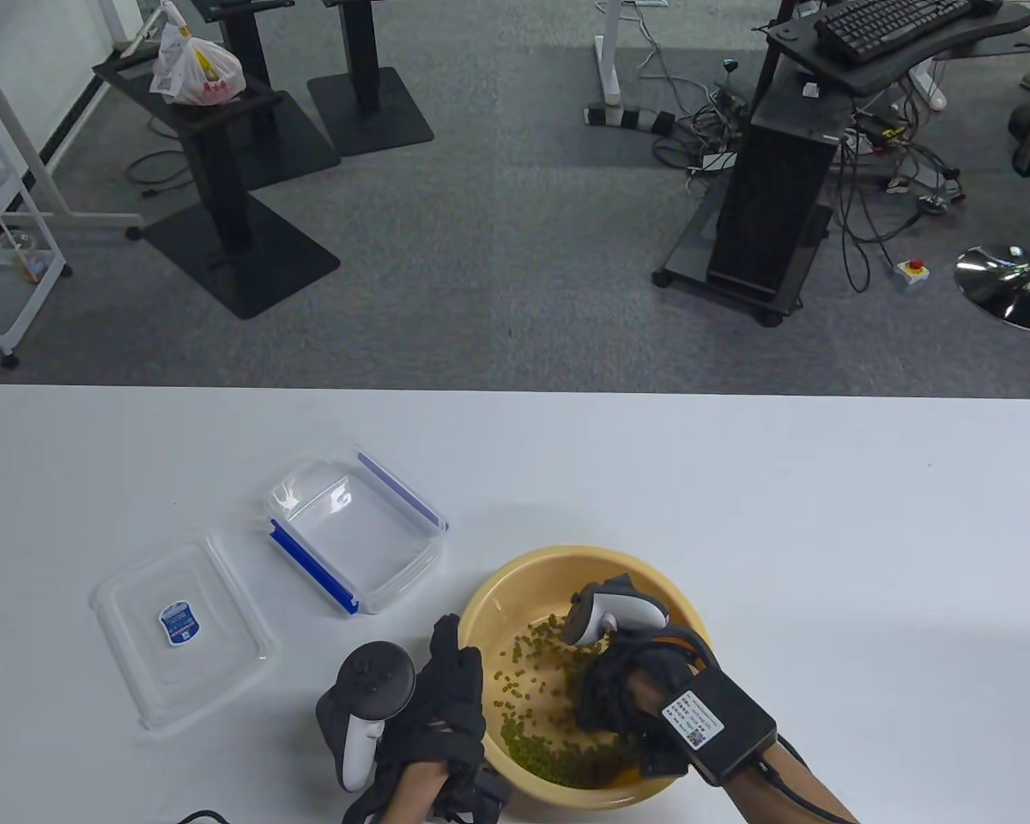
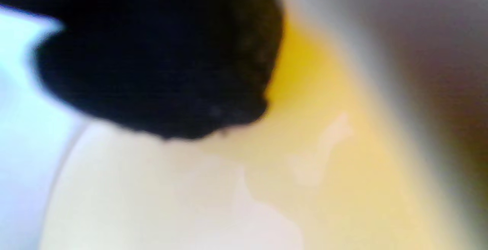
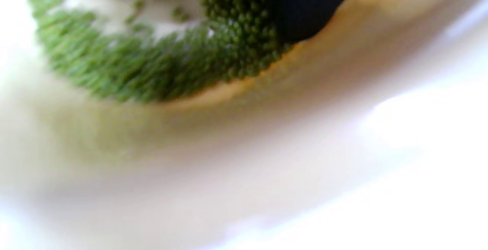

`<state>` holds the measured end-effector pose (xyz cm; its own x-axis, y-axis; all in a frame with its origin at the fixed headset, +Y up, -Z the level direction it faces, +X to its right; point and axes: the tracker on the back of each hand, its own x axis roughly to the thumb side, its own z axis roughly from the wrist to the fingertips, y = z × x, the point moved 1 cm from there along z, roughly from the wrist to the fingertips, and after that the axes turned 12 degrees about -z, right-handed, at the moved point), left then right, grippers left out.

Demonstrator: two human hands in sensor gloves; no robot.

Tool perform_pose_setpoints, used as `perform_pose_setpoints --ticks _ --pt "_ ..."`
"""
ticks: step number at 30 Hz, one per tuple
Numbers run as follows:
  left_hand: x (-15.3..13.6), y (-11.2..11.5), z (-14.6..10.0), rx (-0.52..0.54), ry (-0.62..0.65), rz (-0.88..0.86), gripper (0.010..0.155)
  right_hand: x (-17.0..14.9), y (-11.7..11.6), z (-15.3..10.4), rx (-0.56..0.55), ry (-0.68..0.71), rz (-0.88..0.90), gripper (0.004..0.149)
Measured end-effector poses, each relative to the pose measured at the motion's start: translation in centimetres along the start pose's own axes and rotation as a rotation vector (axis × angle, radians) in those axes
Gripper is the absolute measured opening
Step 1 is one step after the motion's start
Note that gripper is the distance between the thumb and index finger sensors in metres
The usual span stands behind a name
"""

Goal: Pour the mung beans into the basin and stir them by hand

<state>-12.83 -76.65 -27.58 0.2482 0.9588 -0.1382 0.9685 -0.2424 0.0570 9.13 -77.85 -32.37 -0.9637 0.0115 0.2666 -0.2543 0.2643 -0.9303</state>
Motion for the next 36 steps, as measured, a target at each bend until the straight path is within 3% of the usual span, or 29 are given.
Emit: perform_pose_setpoints --ticks 2,4,5,9,13,15,17,21,23,27,31,32,36 --pt "0.0 0.0 0.0 0.004 -0.002 0.000 0.063 1.6 -0.5 0.0 0.022 0.119 -0.001 0.072" --pt "0.0 0.0 -0.1 0.005 -0.001 0.005 0.063 3.0 -0.8 0.2 0.106 0.129 -0.024 0.068" --pt "0.0 0.0 0.0 0.004 -0.001 0.004 0.063 3.2 -0.7 0.1 0.095 0.117 -0.023 0.067" --pt "0.0 0.1 -0.1 0.006 -0.001 -0.004 0.063 4.4 2.4 -0.2 -0.101 0.076 -0.095 0.066" --pt "0.0 0.1 -0.1 0.005 -0.001 -0.006 0.063 2.7 4.2 1.0 -0.116 -0.018 -0.006 0.065" --pt "0.0 0.1 -0.1 0.004 0.000 -0.006 0.063 1.2 4.9 1.4 -0.083 -0.043 0.073 0.071" --pt "0.0 0.1 -0.1 0.003 -0.001 -0.005 0.063 -1.2 5.5 1.5 -0.155 -0.157 0.112 0.073" --pt "0.0 0.1 -0.1 0.003 -0.003 -0.006 0.064 -3.4 4.9 0.8 -0.202 -0.107 0.138 0.076" --pt "0.1 0.1 -0.1 0.002 -0.004 -0.004 0.064 -3.6 4.1 0.7 -0.215 -0.148 0.138 0.078" --pt "0.0 0.1 -0.1 0.004 -0.006 -0.005 0.064 -1.8 1.3 0.3 -0.016 -0.046 -0.025 0.081" --pt "0.0 0.1 -0.1 0.004 -0.003 -0.002 0.064 1.8 -0.6 0.5 0.138 0.176 0.034 0.070" --pt "0.0 0.1 -0.1 0.004 -0.004 0.002 0.064 2.5 -0.8 0.5 0.185 0.157 0.010 0.069" --pt "0.0 0.1 -0.1 0.000 -0.003 -0.002 0.064 5.2 0.4 0.4 0.111 0.117 -0.037 0.067"
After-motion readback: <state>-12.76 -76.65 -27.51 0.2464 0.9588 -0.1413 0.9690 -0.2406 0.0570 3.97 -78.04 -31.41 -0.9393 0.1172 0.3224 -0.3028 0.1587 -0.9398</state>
